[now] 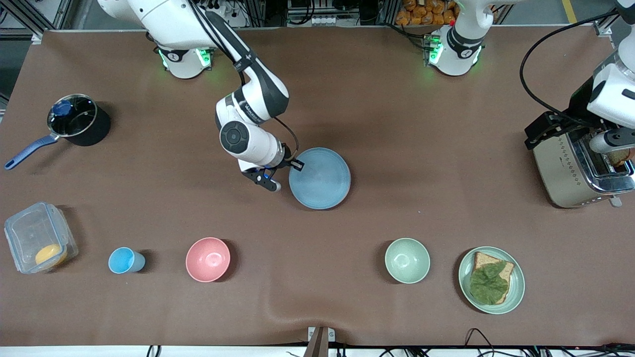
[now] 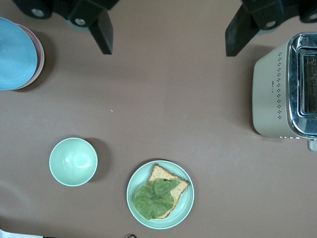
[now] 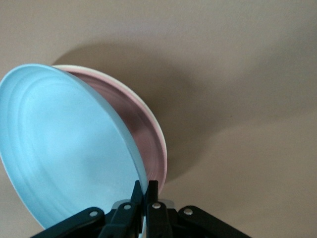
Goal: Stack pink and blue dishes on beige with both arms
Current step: 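Lower the blue plate onto the pink plate while the left gripper withdraws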
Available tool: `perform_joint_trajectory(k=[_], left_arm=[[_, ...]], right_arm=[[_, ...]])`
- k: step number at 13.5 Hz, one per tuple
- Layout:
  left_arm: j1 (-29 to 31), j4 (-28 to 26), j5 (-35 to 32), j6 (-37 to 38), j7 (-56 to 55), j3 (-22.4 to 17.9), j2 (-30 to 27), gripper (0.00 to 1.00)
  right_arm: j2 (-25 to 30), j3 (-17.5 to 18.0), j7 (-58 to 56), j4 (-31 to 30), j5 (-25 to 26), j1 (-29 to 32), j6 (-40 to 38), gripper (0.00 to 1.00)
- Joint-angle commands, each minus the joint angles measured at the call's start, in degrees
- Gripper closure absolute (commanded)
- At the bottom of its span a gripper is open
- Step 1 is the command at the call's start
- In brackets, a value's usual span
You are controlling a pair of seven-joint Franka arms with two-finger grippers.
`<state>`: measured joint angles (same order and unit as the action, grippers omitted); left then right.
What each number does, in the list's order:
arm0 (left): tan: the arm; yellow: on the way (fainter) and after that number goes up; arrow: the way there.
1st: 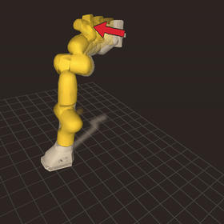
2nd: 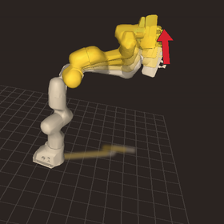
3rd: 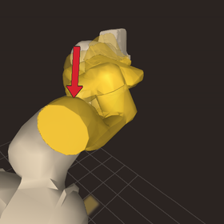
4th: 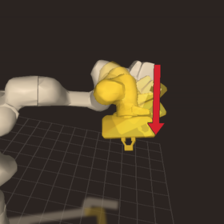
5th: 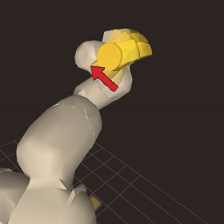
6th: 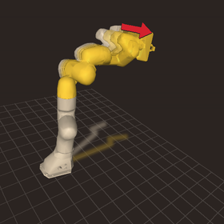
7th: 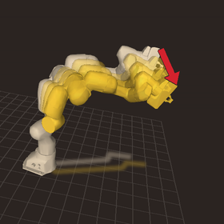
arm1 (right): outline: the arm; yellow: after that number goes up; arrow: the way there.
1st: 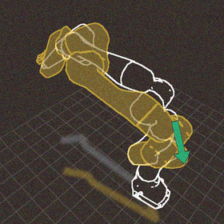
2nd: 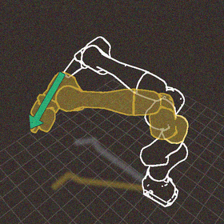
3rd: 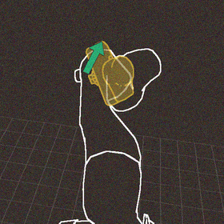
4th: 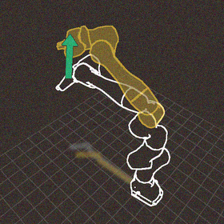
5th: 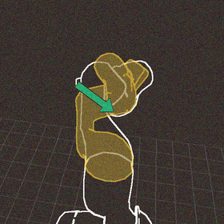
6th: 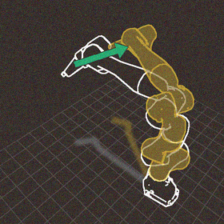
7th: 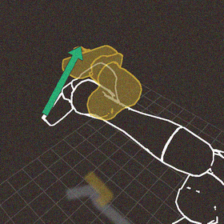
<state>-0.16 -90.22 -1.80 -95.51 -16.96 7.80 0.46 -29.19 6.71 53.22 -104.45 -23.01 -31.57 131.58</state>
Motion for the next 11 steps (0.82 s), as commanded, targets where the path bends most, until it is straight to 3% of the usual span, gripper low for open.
perform_joint_trajectory(k=[1,8,9,11], left_arm=[[0.51,-0.48,1.53,1.11,0.96,0.37,-0.64,0.00],[0.77,-0.22,1.62,1.55,0.87,-0.06,-0.55,0.00],[0.77,-0.31,1.71,1.64,0.87,-0.06,-0.73,0.00],[0.77,-0.22,1.71,3.21,1.05,-0.15,-0.90,0.00]], right_arm=[[-0.34,-0.82,1.45,0.38,-0.63,-1.65,0.61,1.00],[-0.43,-1.26,1.54,-0.23,-0.10,-0.51,0.17,1.00],[-0.60,-1.43,1.63,-0.14,-0.10,-0.51,0.08,0.85],[-0.61,-1.43,1.71,-0.23,-0.10,-0.77,0.08,0.00]])
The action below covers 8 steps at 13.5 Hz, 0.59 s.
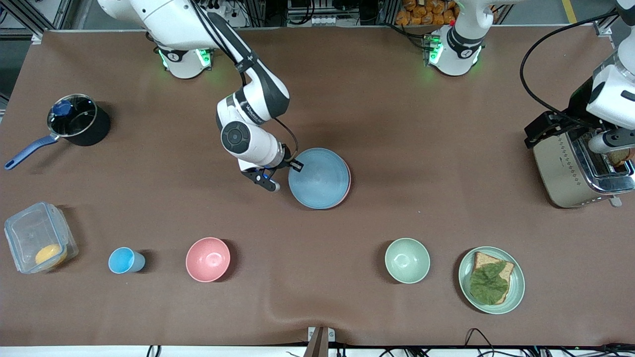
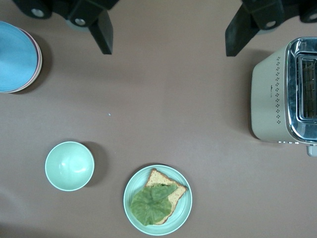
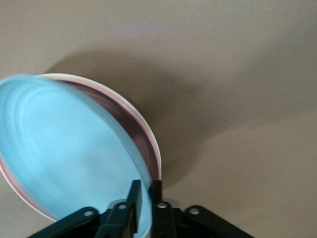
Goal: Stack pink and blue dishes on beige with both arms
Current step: 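Open the right gripper and pull it back from the blue plate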
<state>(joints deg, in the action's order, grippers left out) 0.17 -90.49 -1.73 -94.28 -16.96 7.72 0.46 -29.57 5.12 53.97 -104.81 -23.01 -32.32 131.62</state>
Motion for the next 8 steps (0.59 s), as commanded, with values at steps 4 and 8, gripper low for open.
perform_joint_trajectory(k=[4,8], left_arm=[[0.54,0.05,1.64,3.41,1.05,-0.07,-1.08,0.00],[0.62,0.22,1.81,3.32,1.31,-0.07,-0.99,0.00]], right_arm=[[2.22,-3.43,-0.09,0.49,0.77,0.16,-4.51,0.00],[6.97,-10.03,-13.58,0.23,8.33,3.31,-16.20,0.00]])
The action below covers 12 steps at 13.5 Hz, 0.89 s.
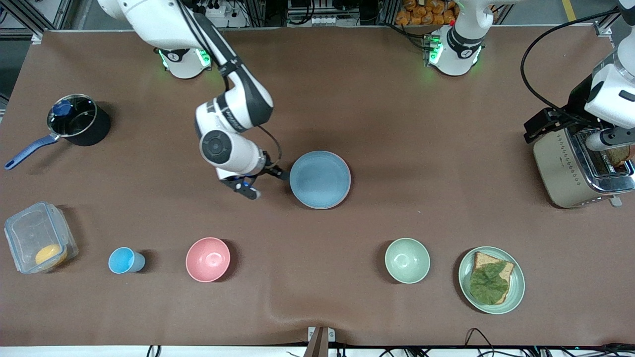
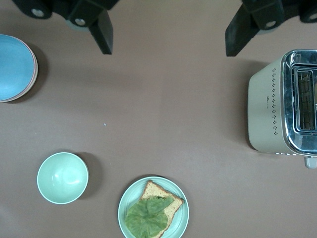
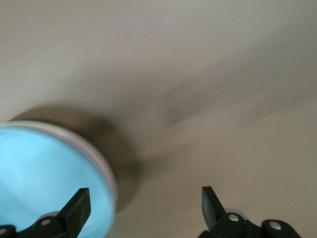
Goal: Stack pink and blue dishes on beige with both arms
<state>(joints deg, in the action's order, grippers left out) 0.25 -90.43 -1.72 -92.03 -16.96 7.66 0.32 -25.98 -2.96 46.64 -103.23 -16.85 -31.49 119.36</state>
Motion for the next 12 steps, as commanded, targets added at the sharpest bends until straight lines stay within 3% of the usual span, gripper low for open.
perform_joint_trajectory(k=[1,6,8,12], left_arm=[[0.63,0.16,2.77,1.06,1.57,-0.10,-0.76,0.00],[1.77,0.16,3.48,0.89,2.28,-0.10,-0.49,0.00],[1.68,0.16,3.57,0.71,2.19,-0.10,-0.49,0.00],[1.59,0.16,3.48,0.54,2.19,-0.01,-0.41,0.00]], right_arm=[[3.82,-3.00,-9.87,-1.45,2.43,4.14,-5.35,0.00],[10.58,-4.16,-23.94,-7.49,8.85,12.67,-6.51,0.00],[14.01,-4.16,-30.17,-11.36,9.03,16.18,-6.25,0.00],[15.60,-4.16,-41.79,-12.52,9.29,24.97,-6.77,0.00]])
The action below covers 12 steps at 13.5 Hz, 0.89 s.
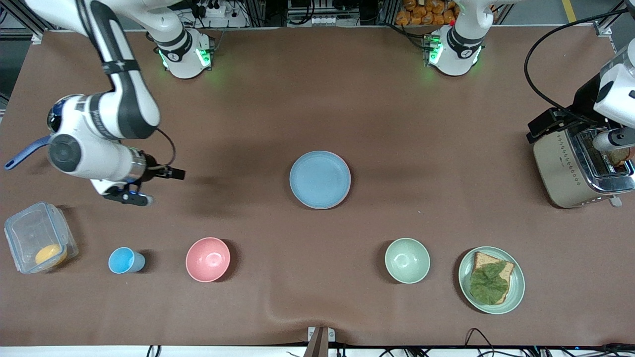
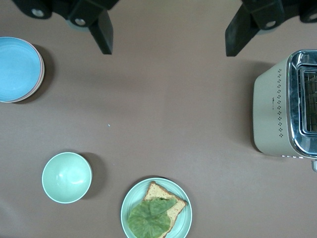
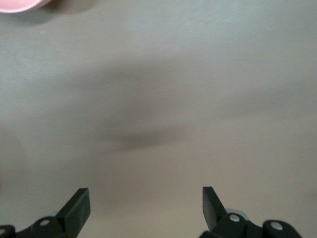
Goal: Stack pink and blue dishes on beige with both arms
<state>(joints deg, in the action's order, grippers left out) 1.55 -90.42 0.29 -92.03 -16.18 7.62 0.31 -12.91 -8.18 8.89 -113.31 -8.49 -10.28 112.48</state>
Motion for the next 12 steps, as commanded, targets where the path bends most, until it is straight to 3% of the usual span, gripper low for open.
perform_joint_trajectory(k=[1,7,12], left_arm=[[0.29,0.16,1.46,0.54,1.41,0.02,-0.40,0.00],[0.29,0.16,1.46,0.45,1.32,-0.06,-0.40,0.00],[0.47,0.16,1.38,0.45,1.41,-0.06,-0.31,0.00]], right_arm=[[3.32,1.06,-6.06,-2.44,1.45,5.17,0.02,0.00],[9.38,1.23,-13.02,-0.96,3.65,8.08,-3.31,0.00],[10.54,1.41,-10.83,11.95,4.27,7.99,-17.44,0.00]])
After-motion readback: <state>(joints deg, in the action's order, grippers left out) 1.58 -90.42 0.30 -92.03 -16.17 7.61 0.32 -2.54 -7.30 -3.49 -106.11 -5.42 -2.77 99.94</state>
